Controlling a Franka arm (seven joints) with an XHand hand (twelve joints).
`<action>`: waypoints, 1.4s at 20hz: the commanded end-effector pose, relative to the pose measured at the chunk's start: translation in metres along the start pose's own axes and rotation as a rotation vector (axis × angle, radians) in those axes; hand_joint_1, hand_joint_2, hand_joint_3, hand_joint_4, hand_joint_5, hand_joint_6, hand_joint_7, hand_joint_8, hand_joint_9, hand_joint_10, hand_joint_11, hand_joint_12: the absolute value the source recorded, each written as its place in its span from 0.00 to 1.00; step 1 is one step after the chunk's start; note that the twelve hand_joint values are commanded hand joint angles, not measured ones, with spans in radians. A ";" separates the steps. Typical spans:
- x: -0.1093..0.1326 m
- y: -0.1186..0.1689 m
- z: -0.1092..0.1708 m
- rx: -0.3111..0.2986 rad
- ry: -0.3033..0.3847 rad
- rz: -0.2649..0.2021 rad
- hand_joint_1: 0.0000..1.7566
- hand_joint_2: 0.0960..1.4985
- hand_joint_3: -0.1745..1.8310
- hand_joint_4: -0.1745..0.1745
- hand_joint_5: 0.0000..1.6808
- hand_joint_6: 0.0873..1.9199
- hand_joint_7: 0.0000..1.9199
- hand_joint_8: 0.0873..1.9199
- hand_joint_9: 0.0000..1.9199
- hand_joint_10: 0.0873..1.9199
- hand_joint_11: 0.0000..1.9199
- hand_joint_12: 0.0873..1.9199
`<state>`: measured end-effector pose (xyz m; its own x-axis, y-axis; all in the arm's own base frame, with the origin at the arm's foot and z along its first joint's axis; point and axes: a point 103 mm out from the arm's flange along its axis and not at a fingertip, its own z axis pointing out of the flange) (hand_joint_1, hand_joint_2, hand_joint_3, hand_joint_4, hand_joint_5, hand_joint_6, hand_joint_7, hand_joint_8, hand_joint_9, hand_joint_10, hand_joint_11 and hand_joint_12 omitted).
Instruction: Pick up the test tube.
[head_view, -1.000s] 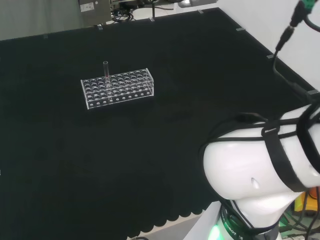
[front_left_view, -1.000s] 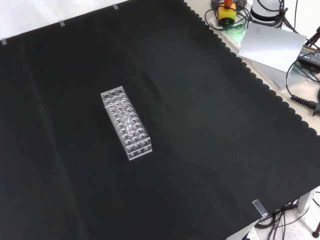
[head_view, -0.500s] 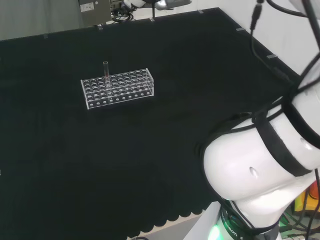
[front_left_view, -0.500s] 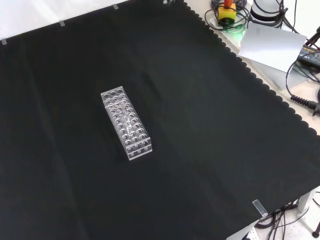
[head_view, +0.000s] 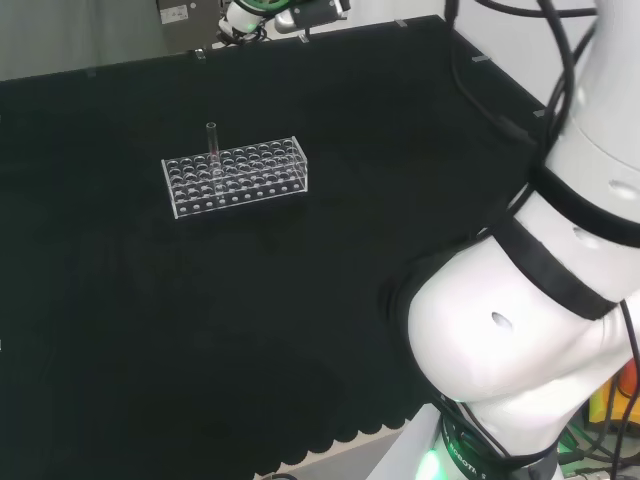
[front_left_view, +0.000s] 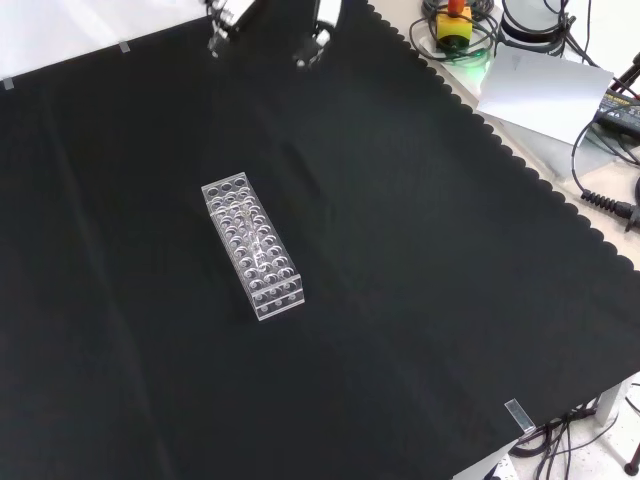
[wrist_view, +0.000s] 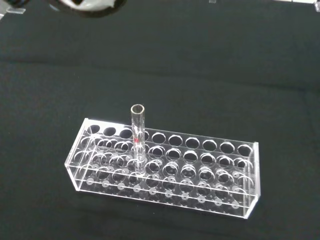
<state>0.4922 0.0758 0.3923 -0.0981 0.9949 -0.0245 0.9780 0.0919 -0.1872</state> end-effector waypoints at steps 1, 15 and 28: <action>0.008 0.043 0.035 0.102 0.006 -0.005 0.45 0.44 0.36 0.14 0.25 0.00 0.26 0.43 0.22 0.44 0.09 0.78; 0.026 0.092 0.098 0.246 -0.020 -0.027 0.46 0.44 0.37 0.08 0.30 0.01 0.31 0.43 0.25 0.43 0.10 0.78; 0.039 0.118 0.140 0.304 -0.072 -0.027 0.48 0.43 0.37 0.08 0.29 0.03 0.32 0.42 0.27 0.42 0.10 0.77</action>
<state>0.5767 0.1155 0.2452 -0.1309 0.9901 -0.0506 0.8843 0.0936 -0.4574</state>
